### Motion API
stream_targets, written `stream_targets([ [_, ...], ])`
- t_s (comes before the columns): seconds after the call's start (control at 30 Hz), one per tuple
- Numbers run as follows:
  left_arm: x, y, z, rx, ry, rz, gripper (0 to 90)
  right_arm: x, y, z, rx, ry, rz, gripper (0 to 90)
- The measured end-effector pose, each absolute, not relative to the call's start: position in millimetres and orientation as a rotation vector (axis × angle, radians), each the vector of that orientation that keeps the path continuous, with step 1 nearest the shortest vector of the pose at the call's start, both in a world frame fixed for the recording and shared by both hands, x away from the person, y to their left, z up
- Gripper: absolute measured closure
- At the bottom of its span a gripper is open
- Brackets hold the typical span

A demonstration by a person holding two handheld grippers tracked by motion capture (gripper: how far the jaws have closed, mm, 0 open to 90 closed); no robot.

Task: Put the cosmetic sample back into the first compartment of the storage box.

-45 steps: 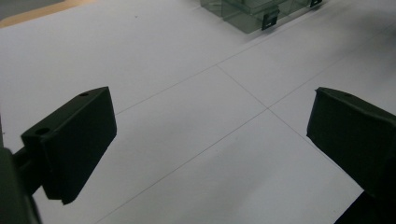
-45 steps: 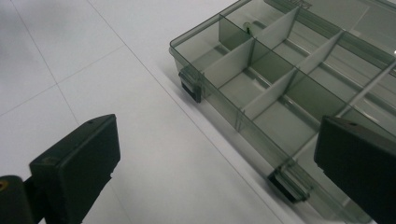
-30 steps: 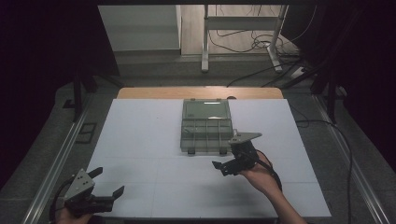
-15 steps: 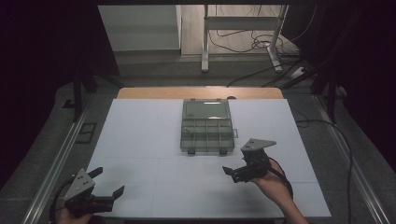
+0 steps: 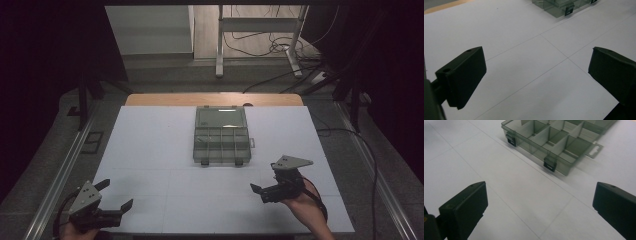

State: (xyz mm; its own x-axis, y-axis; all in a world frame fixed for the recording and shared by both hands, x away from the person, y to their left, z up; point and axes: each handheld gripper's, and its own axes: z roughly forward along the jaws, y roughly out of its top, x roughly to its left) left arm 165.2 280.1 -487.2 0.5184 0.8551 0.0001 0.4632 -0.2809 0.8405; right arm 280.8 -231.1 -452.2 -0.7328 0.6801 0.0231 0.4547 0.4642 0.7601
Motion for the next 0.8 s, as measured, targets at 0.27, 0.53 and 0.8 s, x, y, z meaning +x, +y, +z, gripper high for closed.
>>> stream_targets([
  [0.27, 165, 280, -487, 1.919, 1.086, 0.59, 1.9, 269, -254, -450, 1.023, 2.384, 1.151, 0.3],
  [0.53, 166, 281, -487, 1.913, 1.094, 0.584, 1.9, 258, -277, -450, 1.081, 2.328, 1.174, 0.0],
  [0.8, 166, 281, -487, 1.911, 1.097, 0.584, 1.9, 244, -296, -456, 1.14, 2.286, 1.152, 0.0],
])
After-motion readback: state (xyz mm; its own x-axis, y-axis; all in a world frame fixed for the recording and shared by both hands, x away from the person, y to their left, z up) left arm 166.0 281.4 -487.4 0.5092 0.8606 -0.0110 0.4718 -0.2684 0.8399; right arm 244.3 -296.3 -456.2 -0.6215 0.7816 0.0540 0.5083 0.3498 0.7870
